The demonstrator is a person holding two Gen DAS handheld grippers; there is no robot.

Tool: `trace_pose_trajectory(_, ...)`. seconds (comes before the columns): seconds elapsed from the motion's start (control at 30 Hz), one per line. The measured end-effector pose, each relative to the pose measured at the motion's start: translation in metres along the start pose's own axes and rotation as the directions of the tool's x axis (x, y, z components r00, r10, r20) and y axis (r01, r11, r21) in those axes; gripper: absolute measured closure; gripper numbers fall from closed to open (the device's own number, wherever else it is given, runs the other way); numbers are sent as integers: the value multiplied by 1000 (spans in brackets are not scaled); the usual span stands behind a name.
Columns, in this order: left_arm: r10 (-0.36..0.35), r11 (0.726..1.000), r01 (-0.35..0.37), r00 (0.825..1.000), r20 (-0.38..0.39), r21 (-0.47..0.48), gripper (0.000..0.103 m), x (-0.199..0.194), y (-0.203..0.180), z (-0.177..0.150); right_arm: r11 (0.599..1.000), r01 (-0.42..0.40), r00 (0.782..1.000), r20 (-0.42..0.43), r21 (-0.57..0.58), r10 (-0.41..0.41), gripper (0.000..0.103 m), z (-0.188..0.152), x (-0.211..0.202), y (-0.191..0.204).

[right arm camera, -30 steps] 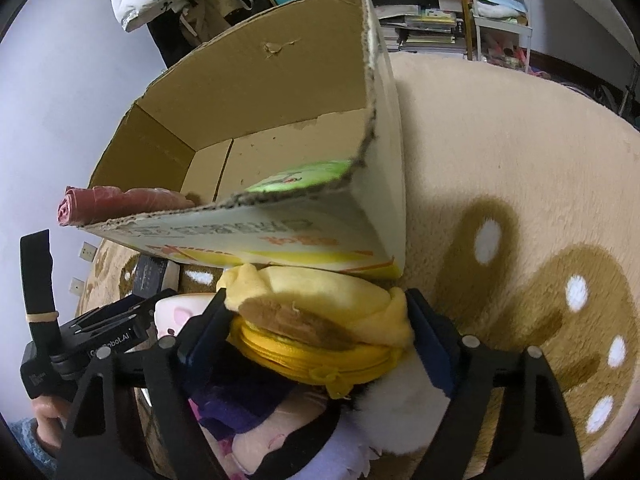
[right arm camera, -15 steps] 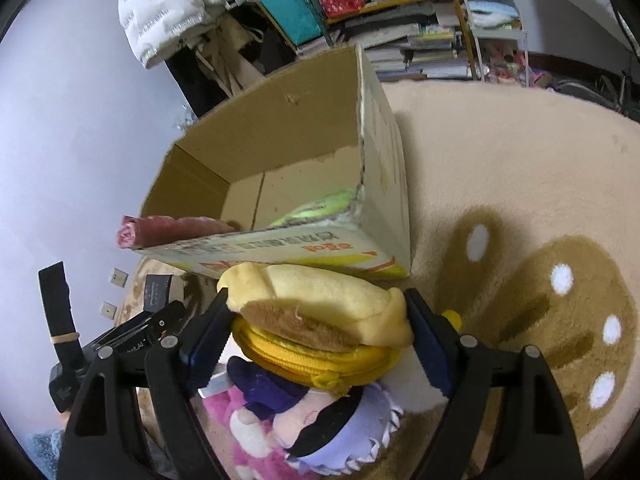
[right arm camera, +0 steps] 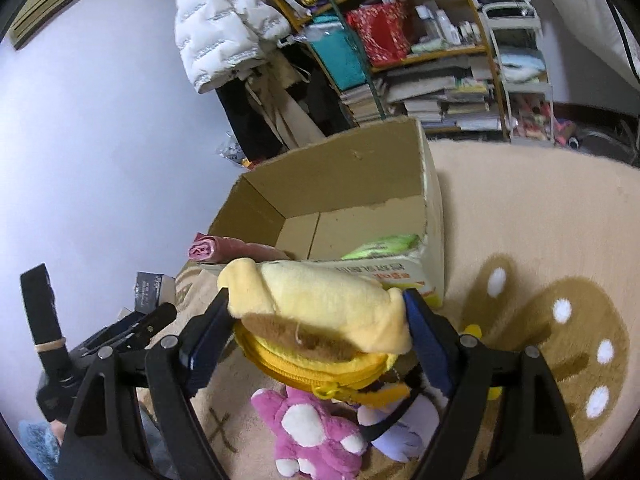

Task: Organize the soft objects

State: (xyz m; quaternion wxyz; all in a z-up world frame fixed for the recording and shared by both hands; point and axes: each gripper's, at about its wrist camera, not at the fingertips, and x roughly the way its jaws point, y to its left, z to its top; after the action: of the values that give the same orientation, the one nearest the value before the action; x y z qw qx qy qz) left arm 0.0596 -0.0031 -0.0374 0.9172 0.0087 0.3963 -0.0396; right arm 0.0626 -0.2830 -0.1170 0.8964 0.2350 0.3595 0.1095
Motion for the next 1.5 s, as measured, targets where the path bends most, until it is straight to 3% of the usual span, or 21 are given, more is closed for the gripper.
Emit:
trace_pose_trajectory(0.3,-2,1000,1,998,59,17,38,-19,-4,2,998,12,997,77,-68,-7,23,0,-25,18)
trace_pose_trajectory(0.37,-7,1000,6,998,60,17,38,-19,-4,2,997,16,997,82,-78,-9,34,1,-26,20)
trace_pose_trajectory(0.4,-8,1000,7,998,60,17,38,-19,-4,2,997,13,997,81,-79,-6,48,2,-25,20)
trace_pose_trajectory(0.43,-8,1000,6,998,60,18,38,-19,-4,2,997,10,997,77,-81,-4,55,3,-24,20)
trace_pose_trajectory(0.47,-7,1000,6,998,61,17,38,-19,-4,2,996,9,997,71,-85,-3,57,4,-23,21)
trace_pose_trajectory(0.5,-8,1000,7,998,61,16,38,-19,-4,2,996,10,998,67,-88,-4,68,4,-23,21)
trace_pose_trajectory(0.53,-8,1000,7,998,58,16,38,-18,-4,2,995,24,999,49,-92,-19,88,4,-18,22)
trace_pose_trajectory(0.57,-11,1000,10,999,53,14,38,-17,-4,3,995,38,999,24,-93,-36,92,4,-14,21)
trace_pose_trajectory(0.77,-17,1000,16,999,34,19,38,-13,-8,4,993,110,990,-83,-39,-113,88,-4,6,0)
trace_pose_trajectory(0.97,-21,999,20,999,29,33,38,-10,-10,3,985,170,977,-126,-28,-173,55,-7,15,-12)
trace_pose_trajectory(1.2,-20,1000,19,999,28,20,38,-10,-10,3,972,230,962,-143,-47,-234,41,-4,27,-17)
trace_pose_trajectory(1.37,-18,1000,18,999,34,0,38,-8,-9,8,966,255,954,-150,-50,-260,39,-4,28,-20)
trace_pose_trajectory(1.5,-16,1000,16,999,38,3,38,-8,-8,8,962,264,949,-162,-65,-272,28,-3,39,-21)
